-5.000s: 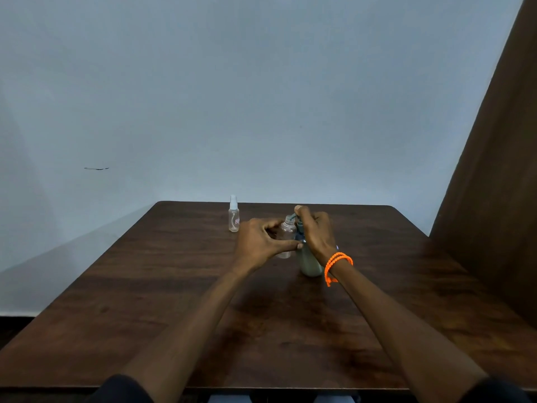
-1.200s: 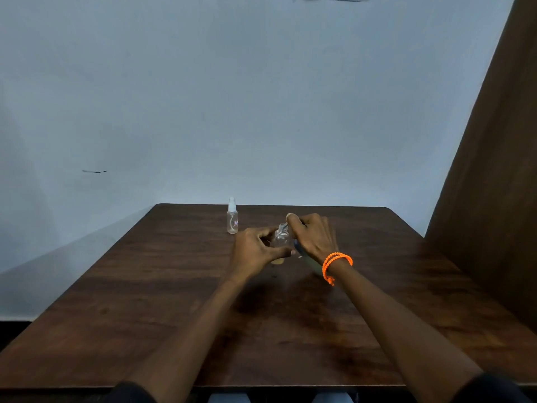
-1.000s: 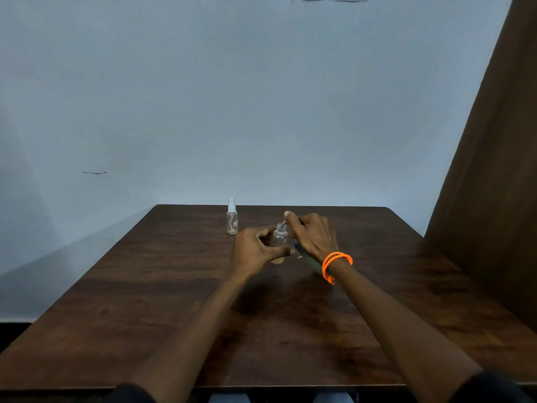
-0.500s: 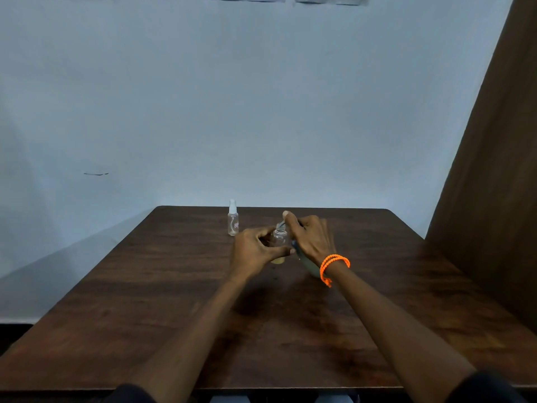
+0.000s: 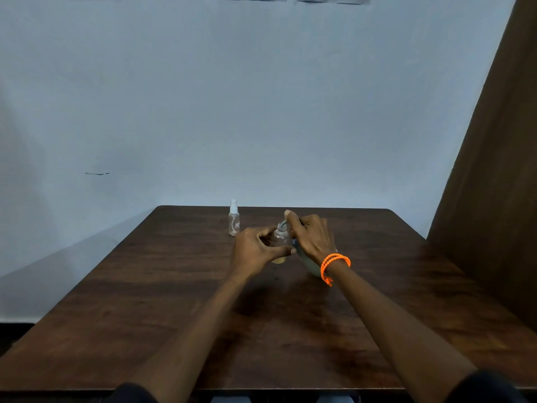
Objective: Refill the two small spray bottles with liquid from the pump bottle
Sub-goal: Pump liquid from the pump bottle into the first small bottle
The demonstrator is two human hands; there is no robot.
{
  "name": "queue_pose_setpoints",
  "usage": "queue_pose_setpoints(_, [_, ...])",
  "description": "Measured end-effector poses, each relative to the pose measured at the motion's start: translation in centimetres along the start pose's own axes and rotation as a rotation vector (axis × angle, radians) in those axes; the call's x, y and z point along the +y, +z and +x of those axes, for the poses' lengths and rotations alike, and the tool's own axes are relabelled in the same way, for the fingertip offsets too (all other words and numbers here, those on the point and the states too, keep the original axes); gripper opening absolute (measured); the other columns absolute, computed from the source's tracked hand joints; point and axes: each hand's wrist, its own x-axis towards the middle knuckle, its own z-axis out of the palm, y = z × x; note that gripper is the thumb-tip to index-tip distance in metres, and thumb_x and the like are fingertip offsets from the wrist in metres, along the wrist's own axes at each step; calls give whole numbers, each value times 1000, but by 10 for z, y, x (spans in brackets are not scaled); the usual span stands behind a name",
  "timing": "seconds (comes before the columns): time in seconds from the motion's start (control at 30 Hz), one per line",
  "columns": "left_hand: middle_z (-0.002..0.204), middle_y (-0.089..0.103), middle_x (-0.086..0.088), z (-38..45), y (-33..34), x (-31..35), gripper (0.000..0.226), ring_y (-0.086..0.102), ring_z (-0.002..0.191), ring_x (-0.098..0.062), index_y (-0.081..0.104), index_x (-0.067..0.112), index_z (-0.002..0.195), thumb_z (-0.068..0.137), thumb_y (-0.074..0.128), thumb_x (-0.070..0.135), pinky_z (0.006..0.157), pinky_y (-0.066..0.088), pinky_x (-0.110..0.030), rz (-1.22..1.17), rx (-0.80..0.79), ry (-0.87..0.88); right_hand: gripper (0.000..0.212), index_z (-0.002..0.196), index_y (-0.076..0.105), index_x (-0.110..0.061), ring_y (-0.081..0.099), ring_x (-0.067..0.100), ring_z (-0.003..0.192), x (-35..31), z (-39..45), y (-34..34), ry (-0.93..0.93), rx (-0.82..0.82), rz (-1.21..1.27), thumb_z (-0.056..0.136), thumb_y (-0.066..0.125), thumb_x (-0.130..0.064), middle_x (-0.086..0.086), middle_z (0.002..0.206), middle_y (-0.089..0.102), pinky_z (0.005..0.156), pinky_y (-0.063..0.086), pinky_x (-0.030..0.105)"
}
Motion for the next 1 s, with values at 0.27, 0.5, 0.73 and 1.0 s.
queue_pose_setpoints(0.27, [79,81,2,3,3,-3,48,77,76,-33,84,32,100,61,98,56,66,61,-56,-15,-17,1,78,61,65,1,66,29,59,2,2,0,20,2,13,92,41,-67,11,54,66,61,54,45])
queue_pose_setpoints(0.5, [66,72,-4,3,4,-5,43,59,57,-14,83,31,94,60,99,54,57,56,-54,-6,-7,-19,72,62,64,-1,65,31,60,1,2,0,13,12,-39,91,40,-62,12,54,64,61,53,44])
queue_pose_setpoints(0.73, [68,72,-5,5,4,-6,45,57,61,-8,83,26,92,60,99,54,57,56,-54,-5,5,-23,69,63,65,-1,65,32,60,0,5,-1,17,10,-40,89,40,-60,13,54,63,62,56,46])
queue_pose_setpoints(1.0, [77,80,3,4,3,-3,49,78,73,-24,83,31,100,59,98,55,65,62,-54,6,-10,-9,68,61,63,-1,63,33,58,-2,4,-2,15,8,-28,90,41,-59,13,52,63,61,55,50])
